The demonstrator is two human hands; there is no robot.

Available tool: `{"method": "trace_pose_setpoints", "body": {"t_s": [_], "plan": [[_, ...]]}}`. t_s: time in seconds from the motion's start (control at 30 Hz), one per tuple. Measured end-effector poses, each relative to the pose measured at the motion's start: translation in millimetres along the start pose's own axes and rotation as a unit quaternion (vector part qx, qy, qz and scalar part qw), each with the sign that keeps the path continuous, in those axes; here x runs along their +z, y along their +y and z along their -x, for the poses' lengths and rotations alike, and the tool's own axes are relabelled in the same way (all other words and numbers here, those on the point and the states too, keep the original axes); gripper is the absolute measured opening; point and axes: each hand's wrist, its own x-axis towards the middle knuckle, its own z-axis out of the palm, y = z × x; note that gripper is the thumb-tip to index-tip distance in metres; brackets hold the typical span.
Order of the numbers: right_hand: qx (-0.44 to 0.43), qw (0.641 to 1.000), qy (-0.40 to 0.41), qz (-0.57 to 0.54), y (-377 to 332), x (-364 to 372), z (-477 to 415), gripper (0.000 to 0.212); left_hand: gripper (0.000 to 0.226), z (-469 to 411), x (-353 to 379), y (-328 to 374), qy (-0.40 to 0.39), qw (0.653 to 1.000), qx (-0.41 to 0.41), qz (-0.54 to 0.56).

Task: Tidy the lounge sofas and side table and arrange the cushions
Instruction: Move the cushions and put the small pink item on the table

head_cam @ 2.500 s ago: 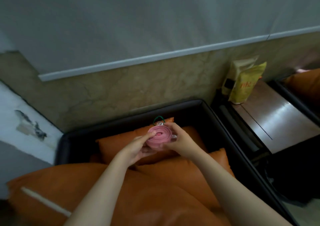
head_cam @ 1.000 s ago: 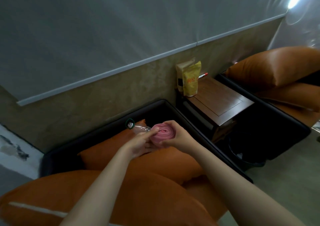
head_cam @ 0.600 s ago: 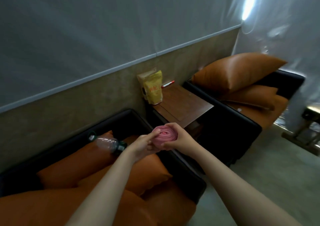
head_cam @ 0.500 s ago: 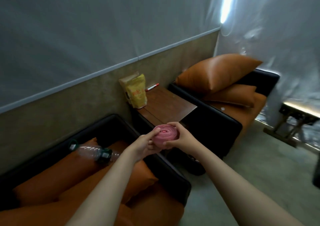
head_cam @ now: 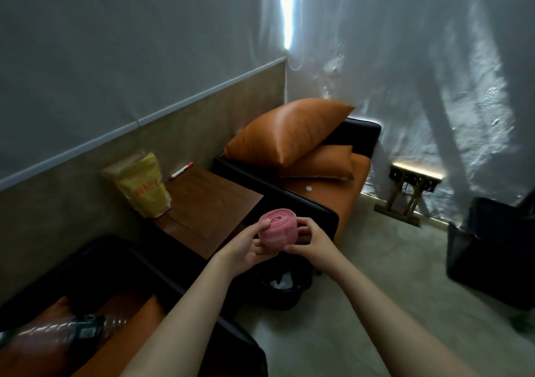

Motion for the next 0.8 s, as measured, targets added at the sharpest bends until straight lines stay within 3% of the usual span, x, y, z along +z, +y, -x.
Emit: {"method": "trace_pose_setpoints", "body": {"t_s": [0.23, 0.4, 0.6, 0.8], "plan": [[0.009, 0.998, -0.026, -0.052, -27.0, -7.7, -81.0, 0.055, 0.041, -59.8, -23.6, 56.7, -0.019, 0.999, 0.024, 0.029], [0.002, 0.994, 0.005, -0.111, -36.0, -24.2, -127.7, 0.048, 0.051, -95.7, -20.1, 94.6, -0.038, 0.998, 0.037, 0.031], [-0.019, 0.993, 0.014, -0.114, -14.9, -67.1, -171.7, 0.044, 0.060, -146.2, 12.7, 109.5, -0.032, 0.998, -0.018, 0.051], [-0.024, 0.992, -0.041, -0.118, -0.4, -130.0, -207.2, 0.057, 0.036, -189.3, 59.1, 108.1, 0.014, 0.995, -0.021, 0.096]]}}
